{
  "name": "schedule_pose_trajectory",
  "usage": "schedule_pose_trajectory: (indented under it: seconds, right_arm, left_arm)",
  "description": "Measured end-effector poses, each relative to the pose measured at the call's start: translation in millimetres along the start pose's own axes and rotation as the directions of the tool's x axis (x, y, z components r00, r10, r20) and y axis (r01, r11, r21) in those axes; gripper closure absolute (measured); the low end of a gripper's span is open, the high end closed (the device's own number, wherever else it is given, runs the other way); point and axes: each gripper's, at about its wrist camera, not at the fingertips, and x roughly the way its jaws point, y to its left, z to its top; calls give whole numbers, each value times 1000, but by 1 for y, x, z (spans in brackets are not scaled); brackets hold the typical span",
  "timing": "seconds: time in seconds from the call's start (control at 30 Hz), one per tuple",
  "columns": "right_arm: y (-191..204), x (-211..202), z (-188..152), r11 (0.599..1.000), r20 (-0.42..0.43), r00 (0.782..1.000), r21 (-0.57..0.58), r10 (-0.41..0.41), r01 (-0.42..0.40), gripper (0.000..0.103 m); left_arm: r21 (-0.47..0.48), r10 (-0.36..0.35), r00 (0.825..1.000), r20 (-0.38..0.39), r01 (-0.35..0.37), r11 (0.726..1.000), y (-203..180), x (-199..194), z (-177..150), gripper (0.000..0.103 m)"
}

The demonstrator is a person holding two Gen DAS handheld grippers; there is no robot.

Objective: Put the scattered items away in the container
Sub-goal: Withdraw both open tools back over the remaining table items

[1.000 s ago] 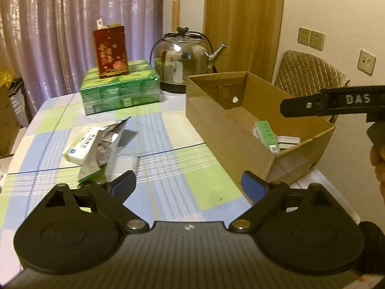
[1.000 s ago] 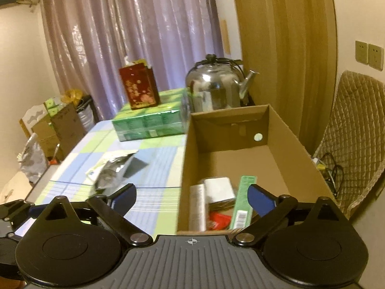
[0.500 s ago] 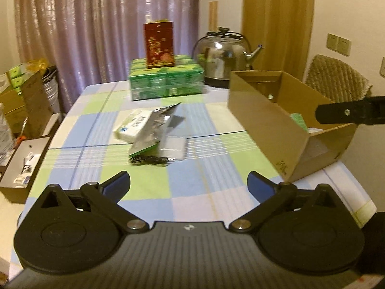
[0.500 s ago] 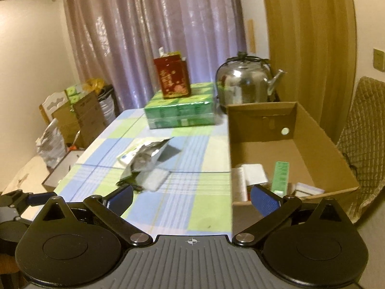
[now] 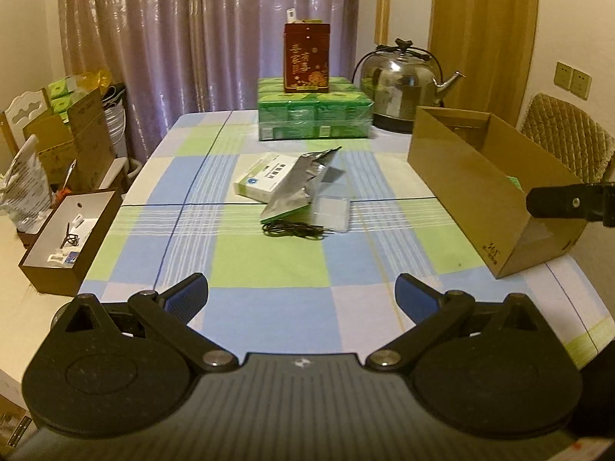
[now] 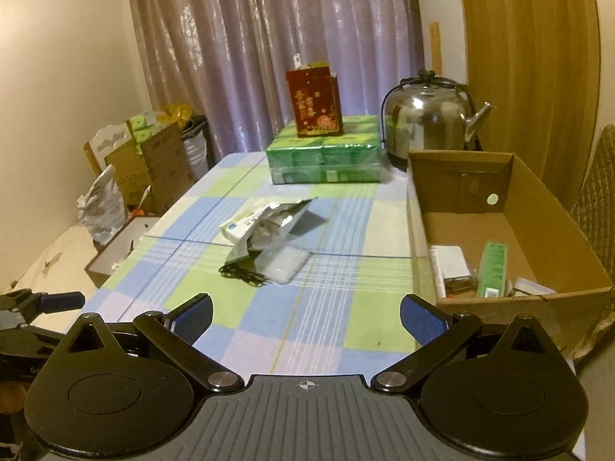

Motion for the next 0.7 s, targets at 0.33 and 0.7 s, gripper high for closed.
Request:
schedule_pose_trajectory:
  seconds: [0.33,0.7]
  right_arm:
    - [13,26,-2,999,-34,999,-9,31,-31,2]
    - [21,82,5,997,-87,994,-36,62,-65,2]
  left_arm:
    - [-16,14,1000,-13,-14,1000,27,14,3,1]
    - [26,-13,999,-39,14,1000,50,57,16,1]
